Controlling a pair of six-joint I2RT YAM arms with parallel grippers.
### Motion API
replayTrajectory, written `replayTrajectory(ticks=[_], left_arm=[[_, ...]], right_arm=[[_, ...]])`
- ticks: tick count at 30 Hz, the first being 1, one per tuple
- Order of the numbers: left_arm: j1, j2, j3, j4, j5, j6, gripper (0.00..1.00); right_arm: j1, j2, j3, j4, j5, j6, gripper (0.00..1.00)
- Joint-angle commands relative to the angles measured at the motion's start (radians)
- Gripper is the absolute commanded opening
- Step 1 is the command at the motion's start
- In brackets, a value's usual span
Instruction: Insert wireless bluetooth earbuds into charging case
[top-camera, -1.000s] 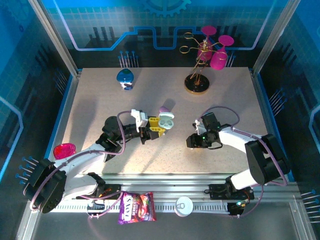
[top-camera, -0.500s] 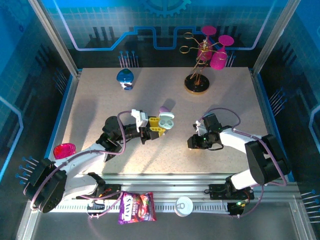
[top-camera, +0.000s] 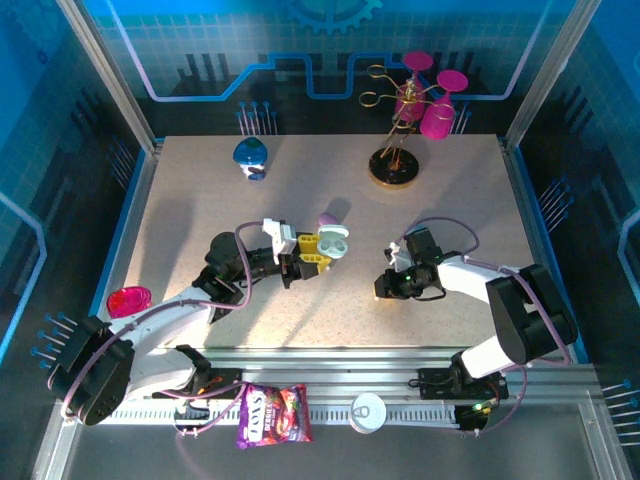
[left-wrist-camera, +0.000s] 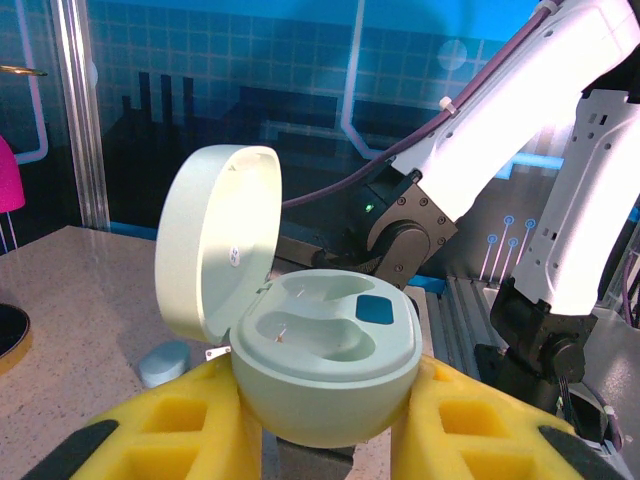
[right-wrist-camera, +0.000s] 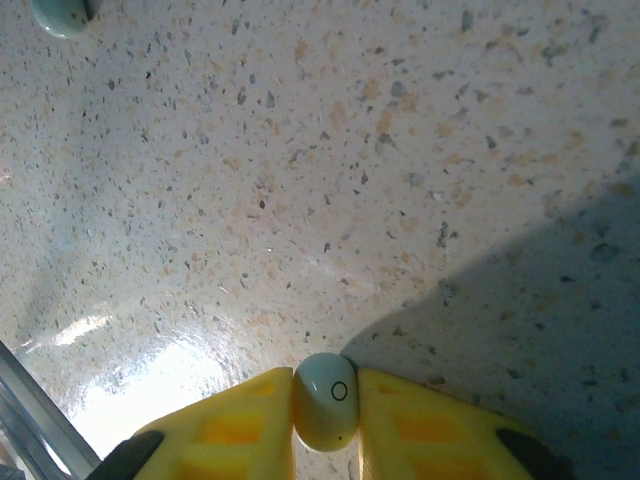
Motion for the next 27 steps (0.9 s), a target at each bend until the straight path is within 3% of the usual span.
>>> replayTrajectory(ticks=[1,7,17,27], left_arm=[[0.007,0.001,0.014,0.033,0.026,-0.009,0.27],[0.006,0.006,0.011,0.031,0.019,-0.002,0.27],[0.013,0.066,0.008,0.084,-0.009,-0.041,0.27],[0.022,0.145,0.004,0.178,0.002,-0.072,0.27]], right_arm=[[-0.006,0.015,-0.013,0.008,-0.017,0.002,0.18],[-0.006,-0.046,-0.013,-0.021,0.009,0.006,0.16],[0.02,-0.348,0.054,-0.186,0.144,-0.036,0.14],[0.209,-0.528,0.314,-0.348,0.255,-0.081,0.13]])
